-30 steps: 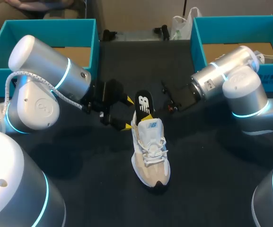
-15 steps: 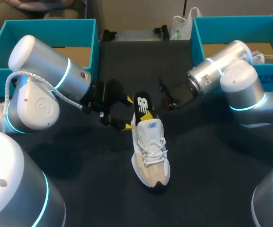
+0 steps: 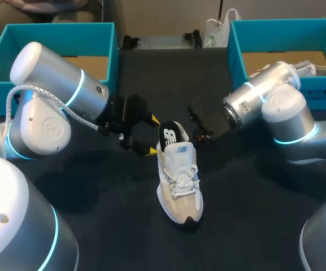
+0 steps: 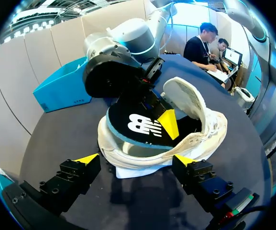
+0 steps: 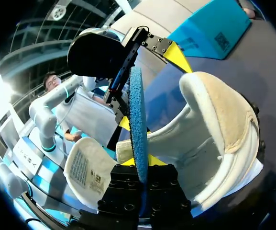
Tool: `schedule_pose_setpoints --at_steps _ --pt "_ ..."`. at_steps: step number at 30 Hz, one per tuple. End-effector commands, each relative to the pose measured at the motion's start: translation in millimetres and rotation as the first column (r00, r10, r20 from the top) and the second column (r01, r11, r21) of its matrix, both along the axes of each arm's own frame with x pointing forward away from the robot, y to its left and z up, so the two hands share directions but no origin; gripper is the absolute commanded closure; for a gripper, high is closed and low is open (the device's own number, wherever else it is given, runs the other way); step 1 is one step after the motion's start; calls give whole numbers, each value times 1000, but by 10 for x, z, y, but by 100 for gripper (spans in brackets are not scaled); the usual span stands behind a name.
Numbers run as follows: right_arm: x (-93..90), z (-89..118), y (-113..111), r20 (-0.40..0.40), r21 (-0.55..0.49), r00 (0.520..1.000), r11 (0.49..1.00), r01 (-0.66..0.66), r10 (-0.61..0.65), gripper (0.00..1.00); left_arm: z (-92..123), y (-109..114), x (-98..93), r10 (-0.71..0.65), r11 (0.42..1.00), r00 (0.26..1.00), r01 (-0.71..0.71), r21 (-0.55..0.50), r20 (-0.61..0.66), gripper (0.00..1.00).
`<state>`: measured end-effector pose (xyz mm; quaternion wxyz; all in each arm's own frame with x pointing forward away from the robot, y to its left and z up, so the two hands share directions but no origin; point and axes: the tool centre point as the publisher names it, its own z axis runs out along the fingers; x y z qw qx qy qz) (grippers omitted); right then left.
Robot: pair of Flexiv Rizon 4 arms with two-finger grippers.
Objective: Take the shoe out of the shoebox, open the shoe tongue, remove and reinsert the insole, then place the shoe into the shoebox
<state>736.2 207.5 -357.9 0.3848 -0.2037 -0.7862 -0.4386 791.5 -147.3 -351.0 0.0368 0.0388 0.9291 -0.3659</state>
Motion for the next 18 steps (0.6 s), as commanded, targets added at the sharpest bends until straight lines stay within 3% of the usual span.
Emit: schedule_pose_setpoints --at_steps 1,7,18 --pt "35 79 7 24 -20 1000 1000 -3 4 78 6 -10 1 1 1000 1000 -1 5 0 0" --pt "143 154 -32 53 -29 999 1000 -4 6 73 6 -10 1 1 1000 1000 -1 5 0 0" --pt "282 166 -54 74 -34 997 999 -14 17 78 6 -10 1 1 1000 1000 -1 5 0 0"
